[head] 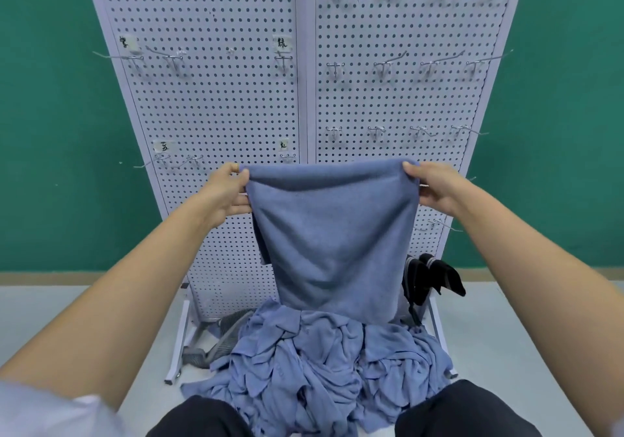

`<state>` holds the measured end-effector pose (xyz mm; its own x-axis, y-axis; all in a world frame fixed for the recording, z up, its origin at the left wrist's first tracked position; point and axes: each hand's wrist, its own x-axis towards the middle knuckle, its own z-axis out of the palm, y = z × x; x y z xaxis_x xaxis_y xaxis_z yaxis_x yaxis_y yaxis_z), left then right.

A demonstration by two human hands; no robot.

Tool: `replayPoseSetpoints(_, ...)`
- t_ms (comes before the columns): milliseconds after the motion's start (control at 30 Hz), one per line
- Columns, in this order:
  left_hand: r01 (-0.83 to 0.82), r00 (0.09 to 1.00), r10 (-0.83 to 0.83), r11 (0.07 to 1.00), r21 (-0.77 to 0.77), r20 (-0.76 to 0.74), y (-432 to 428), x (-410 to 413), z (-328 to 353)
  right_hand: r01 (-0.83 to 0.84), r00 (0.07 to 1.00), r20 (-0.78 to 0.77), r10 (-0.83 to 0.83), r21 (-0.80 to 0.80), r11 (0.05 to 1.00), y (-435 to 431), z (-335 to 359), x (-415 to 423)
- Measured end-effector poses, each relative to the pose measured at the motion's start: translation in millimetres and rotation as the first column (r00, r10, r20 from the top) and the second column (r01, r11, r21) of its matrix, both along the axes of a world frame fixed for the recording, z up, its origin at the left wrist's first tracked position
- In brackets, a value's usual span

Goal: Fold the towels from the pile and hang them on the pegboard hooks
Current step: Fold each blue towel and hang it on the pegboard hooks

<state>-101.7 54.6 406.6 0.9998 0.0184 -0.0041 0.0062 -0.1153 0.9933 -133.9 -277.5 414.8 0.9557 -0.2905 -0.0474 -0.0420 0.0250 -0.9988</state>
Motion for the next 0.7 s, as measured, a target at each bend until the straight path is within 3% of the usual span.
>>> replayPoseSetpoints(67,-0.065,0.998,0.062,0.992,0.111,0.031,-3.2,1.3,-1.6,0.025,0.999,-0.033,-0.031,-0.161,0.987,-2.1,-2.1,-2.2)
replayPoseSetpoints(133,-0.104,0.994,0.101,0.990,0.095,0.037,-5.6,3.8,-1.9,0.074,0.997,-0.019,-0.079,-0.176,0.982,-4.8,-4.4,-2.1)
replayPoseSetpoints(200,-0.119,0.993,0.119,0.992,-0.040,0.000,-5.4,7.6,-1.2,0.096,0.995,0.014,-0.096,-0.073,0.993,-7.9,-5.9,-0.5)
replayPoseSetpoints(267,-0.056,0.997,0.043,0.974,-0.218,-0.062,-3.9,8.1,-1.4,0.003,0.999,0.041,-0.006,0.066,0.998,-11.4,-10.4,-0.8)
replayPoseSetpoints(300,-0.008,0.996,-0.014,0.967,-0.253,-0.085,-2.4,8.0,-3.5,-0.049,0.999,0.026,0.048,0.051,0.998,-14.2,-15.3,-0.8)
replayPoseSetpoints(400,0.053,0.988,-0.076,0.984,-0.170,-0.131,2.4,9.0,-15.3,-0.109,0.993,-0.046,0.106,-0.075,0.991,-16.6,-30.0,-2.8)
replayPoseSetpoints(533,0.019,0.991,-0.052,0.967,-0.255,-0.123,3.6,9.2,-23.5,-0.056,0.998,0.027,0.054,0.078,0.995,-16.7,-39.8,-1.2)
replayPoseSetpoints(633,-0.001,0.989,-0.021,0.990,-0.144,-0.148,6.7,10.5,-30.3,-0.044,0.998,-0.058,0.039,-0.090,0.995,-15.0,-47.2,-2.6)
replayPoseSetpoints(700,-0.034,0.989,0.019,0.994,-0.102,-0.150,8.1,12.4,-33.7,-0.004,0.999,-0.045,-0.001,-0.102,0.995,-13.5,-49.3,-2.7)
